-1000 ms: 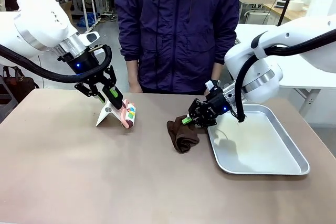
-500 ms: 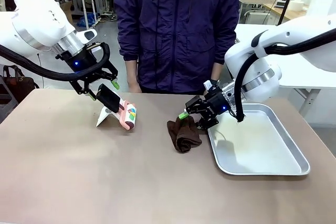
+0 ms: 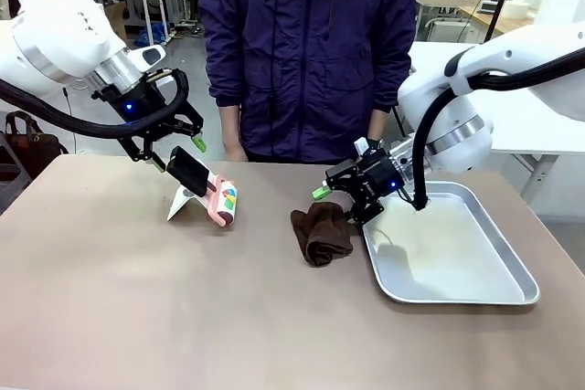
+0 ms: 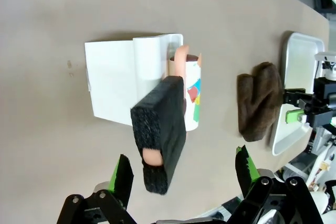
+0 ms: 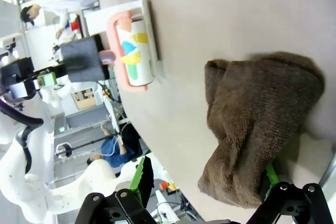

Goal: Clean the surface of the table.
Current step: Return the Lint Roller and towel to their original positions.

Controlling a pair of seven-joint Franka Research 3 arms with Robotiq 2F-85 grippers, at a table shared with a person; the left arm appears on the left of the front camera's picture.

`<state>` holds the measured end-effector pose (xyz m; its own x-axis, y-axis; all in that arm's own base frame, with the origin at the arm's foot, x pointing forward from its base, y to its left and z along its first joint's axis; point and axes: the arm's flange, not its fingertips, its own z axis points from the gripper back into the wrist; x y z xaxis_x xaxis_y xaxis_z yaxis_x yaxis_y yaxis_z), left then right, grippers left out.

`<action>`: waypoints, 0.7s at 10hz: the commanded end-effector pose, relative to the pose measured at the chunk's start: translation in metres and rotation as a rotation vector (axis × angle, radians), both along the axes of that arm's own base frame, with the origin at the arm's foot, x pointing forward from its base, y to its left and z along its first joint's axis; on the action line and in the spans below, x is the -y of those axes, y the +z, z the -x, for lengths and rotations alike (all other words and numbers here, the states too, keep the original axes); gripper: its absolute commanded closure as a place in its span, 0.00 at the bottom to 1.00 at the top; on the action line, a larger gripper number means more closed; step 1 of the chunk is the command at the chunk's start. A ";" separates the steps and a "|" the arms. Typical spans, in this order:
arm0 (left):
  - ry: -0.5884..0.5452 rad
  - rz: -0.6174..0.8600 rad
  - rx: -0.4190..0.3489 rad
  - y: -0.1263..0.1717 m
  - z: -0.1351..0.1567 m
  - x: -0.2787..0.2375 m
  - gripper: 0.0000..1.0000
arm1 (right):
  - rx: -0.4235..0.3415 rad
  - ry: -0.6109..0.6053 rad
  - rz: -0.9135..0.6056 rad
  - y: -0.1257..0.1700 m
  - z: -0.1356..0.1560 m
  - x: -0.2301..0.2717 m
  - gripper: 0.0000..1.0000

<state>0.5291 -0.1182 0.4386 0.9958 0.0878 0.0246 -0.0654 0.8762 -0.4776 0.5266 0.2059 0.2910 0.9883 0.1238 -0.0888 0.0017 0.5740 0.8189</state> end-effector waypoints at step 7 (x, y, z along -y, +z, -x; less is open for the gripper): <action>-0.112 0.229 0.202 0.032 0.085 -0.063 0.00 | 0.148 0.011 0.349 0.113 0.022 0.003 0.00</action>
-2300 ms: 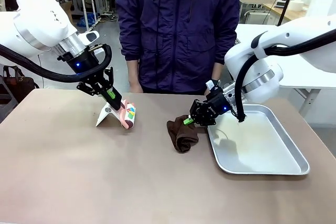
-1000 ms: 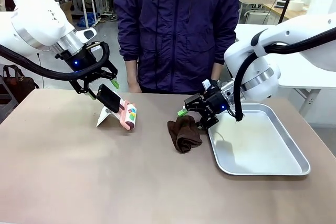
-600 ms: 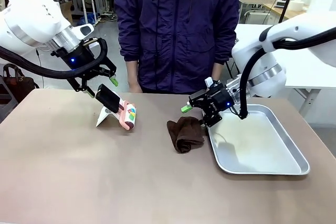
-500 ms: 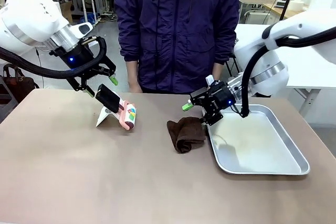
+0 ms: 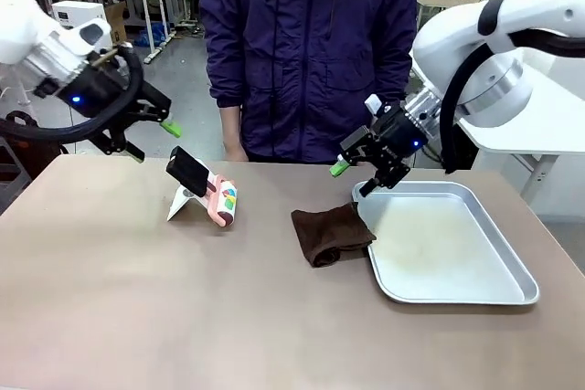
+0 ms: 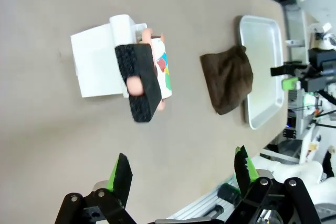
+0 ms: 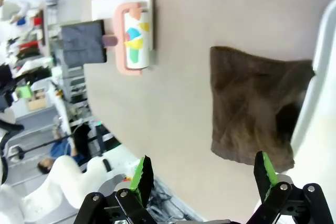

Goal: Clean the surface of the table.
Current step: Return the Lint Roller and towel to their original positions.

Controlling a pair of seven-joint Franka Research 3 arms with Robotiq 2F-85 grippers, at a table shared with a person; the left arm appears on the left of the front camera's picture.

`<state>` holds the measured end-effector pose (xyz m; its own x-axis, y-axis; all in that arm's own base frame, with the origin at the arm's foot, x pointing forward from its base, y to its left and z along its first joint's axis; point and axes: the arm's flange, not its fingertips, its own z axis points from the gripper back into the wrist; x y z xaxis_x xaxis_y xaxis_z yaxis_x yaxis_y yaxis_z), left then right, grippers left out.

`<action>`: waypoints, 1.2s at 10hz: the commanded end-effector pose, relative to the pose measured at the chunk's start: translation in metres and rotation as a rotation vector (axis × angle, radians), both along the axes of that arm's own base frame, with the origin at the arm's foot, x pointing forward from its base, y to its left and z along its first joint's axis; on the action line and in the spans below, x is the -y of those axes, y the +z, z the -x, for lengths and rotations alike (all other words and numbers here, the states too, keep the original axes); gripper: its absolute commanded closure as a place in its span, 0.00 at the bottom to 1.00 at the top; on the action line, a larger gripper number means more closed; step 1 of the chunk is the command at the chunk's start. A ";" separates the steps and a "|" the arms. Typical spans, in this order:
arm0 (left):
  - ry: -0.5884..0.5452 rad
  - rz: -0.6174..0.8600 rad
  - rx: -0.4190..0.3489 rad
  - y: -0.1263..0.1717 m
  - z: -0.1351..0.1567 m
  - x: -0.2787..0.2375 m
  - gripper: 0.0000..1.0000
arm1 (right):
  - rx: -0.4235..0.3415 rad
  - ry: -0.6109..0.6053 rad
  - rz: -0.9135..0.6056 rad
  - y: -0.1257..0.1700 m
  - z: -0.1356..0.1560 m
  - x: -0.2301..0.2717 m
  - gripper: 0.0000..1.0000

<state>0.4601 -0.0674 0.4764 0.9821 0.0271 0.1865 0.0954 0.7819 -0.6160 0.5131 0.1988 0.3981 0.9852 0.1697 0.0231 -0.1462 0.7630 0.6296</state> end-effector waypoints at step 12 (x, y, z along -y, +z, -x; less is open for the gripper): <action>-0.051 0.733 0.134 -0.061 0.111 -0.197 0.00 | 0.036 -0.421 -0.711 0.025 0.138 0.252 0.00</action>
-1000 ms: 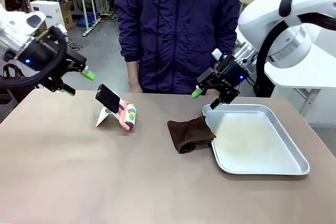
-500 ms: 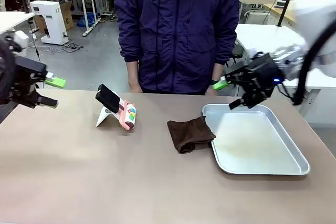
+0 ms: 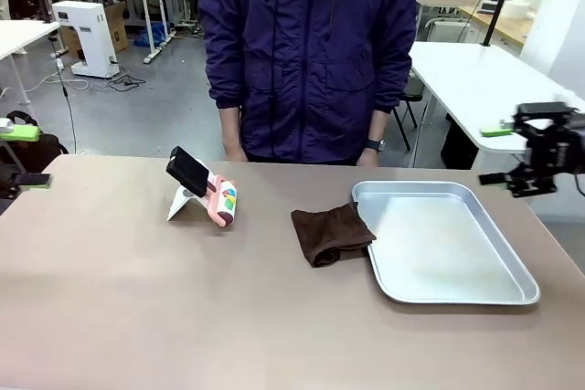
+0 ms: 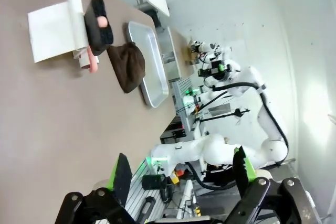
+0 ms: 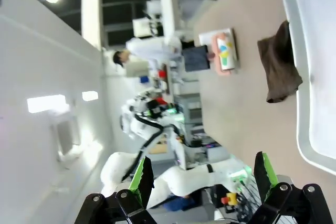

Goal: Clean the surface of the table.
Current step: Return the Lint Roller and towel to their original positions.

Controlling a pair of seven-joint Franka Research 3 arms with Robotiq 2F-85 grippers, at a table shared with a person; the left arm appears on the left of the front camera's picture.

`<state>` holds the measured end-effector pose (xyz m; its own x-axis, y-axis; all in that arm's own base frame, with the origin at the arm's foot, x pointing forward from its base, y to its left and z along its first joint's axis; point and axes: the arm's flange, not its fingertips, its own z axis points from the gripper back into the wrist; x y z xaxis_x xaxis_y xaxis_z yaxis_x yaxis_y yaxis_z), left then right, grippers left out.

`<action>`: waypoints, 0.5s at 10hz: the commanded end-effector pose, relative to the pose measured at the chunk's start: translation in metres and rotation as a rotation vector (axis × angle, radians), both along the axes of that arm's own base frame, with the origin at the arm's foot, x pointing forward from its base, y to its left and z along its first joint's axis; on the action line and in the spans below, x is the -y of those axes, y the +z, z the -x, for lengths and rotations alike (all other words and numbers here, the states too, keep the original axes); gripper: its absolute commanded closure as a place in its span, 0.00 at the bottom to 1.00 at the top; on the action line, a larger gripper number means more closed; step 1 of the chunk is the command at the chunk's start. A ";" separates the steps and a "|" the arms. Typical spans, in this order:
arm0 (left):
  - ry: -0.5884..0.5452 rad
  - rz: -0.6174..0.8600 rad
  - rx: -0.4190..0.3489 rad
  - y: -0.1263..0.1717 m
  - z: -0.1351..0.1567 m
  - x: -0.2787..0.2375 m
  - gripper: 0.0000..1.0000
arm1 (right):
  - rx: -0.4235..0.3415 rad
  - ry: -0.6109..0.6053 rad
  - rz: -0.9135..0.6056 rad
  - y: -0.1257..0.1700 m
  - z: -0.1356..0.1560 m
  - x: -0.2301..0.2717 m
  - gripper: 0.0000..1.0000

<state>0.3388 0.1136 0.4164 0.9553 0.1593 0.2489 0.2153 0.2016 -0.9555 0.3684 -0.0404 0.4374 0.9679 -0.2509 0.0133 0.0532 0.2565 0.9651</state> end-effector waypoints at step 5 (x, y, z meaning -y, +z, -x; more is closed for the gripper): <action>-0.011 0.058 -0.026 -0.013 -0.013 -0.032 0.00 | -0.032 -0.127 -0.113 -0.033 0.001 0.053 0.00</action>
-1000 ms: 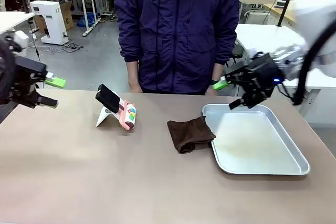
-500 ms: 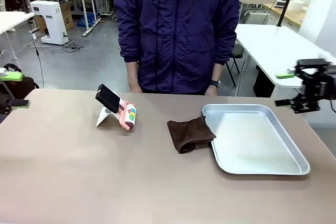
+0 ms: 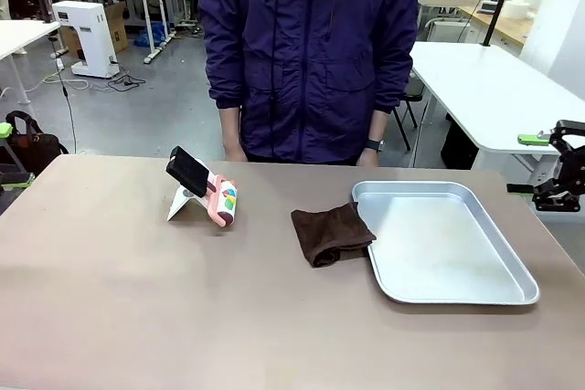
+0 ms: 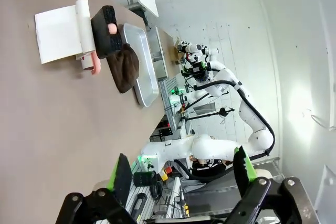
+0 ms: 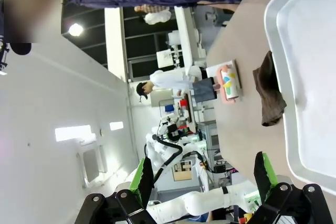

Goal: Clean the surface of the table.
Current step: Return the Lint Roller and towel to their original positions.

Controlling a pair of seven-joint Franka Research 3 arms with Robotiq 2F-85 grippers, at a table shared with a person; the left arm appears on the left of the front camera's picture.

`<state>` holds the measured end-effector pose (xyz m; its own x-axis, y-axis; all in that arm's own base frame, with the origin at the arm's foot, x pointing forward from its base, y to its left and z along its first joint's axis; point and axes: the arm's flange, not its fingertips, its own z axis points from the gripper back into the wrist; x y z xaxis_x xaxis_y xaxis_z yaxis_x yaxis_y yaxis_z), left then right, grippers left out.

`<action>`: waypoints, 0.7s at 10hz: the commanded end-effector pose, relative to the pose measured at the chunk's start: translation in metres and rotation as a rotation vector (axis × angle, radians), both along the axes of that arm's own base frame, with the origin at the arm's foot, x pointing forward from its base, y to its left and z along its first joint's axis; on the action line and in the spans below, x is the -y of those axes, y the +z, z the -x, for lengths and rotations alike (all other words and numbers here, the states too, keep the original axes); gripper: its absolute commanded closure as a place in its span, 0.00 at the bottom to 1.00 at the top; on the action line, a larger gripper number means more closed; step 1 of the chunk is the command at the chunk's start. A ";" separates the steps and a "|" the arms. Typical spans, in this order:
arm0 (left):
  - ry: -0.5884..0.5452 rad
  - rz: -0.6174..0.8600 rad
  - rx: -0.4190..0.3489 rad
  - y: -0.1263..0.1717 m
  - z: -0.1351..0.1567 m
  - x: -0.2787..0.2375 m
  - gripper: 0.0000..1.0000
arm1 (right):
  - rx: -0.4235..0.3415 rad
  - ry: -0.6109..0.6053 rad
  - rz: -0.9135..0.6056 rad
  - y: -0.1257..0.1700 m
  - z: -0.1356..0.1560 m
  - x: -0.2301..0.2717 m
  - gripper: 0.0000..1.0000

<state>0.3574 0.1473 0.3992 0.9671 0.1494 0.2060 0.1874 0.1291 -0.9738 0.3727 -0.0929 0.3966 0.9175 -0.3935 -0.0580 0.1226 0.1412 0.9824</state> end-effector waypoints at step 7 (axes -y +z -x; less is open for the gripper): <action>0.016 -0.012 0.007 0.004 0.006 0.001 0.00 | 0.010 0.025 -0.009 0.008 0.006 0.001 0.00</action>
